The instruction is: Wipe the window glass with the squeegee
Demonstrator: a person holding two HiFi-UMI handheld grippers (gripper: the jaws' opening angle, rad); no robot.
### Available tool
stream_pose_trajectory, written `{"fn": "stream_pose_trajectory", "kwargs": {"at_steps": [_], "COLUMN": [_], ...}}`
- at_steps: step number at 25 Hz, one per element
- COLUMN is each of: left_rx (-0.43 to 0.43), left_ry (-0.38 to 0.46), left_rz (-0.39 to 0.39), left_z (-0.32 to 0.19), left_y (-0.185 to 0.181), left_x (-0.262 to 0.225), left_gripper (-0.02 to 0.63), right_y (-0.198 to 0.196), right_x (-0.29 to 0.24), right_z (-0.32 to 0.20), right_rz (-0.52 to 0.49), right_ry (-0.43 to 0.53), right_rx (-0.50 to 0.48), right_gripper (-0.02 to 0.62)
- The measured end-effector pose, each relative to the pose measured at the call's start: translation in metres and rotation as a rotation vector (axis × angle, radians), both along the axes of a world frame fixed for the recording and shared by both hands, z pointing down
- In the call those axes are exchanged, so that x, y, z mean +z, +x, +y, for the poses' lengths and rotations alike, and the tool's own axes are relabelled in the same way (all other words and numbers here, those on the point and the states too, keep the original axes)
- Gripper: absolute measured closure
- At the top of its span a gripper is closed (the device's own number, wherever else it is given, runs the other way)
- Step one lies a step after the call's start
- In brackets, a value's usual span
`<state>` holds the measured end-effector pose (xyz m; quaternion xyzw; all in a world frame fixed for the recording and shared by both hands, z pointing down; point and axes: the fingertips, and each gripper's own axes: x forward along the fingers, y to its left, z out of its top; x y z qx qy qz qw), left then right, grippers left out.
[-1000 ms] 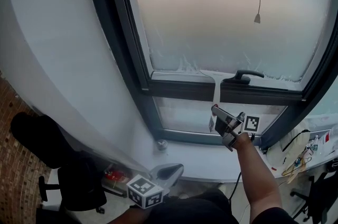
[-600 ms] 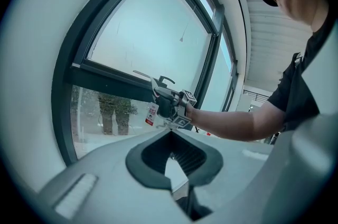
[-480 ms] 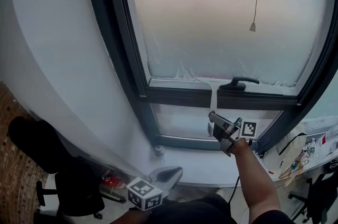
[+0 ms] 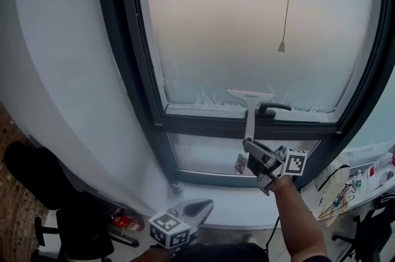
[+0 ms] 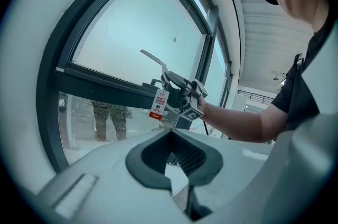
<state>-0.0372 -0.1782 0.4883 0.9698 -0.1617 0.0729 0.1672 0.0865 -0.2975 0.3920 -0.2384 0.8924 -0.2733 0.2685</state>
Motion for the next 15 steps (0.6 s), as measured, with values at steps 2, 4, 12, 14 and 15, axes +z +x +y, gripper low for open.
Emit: {"fn": "stream_pose_trajectory", "kwargs": {"at_steps": [2,4,12,14,15], "left_rx": [0.006,0.007,-0.004,-0.008,-0.015], "left_ry": [0.001,0.002,0.016,0.019,0.019], "left_rz": [0.007,0.016,0.035,0.032,0.031], "left_z": [0.0,0.0,0.002,0.003,0.002], "left_y": [0.013,0.027,0.077,0.084,0.087], "left_x": [-0.003,-0.01,-0.022,-0.019,-0.017], "left_gripper": [0.606,0.606,0.606,0.606,0.606], "right_y": [0.015,0.032,0.106,0.119,0.124], "right_x": [-0.02,-0.039,-0.107,-0.121,-0.129], "right_z": [0.005,0.007,0.001,-0.001,-0.002], "right_rz": [0.004,0.014,0.09,0.078,0.074], "right_ry": [0.037,0.064,0.17,0.186,0.198], "right_rx": [0.01,0.019,0.069,0.06,0.052], "right_gripper": [0.509,0.508,0.509,0.509,0.509]}}
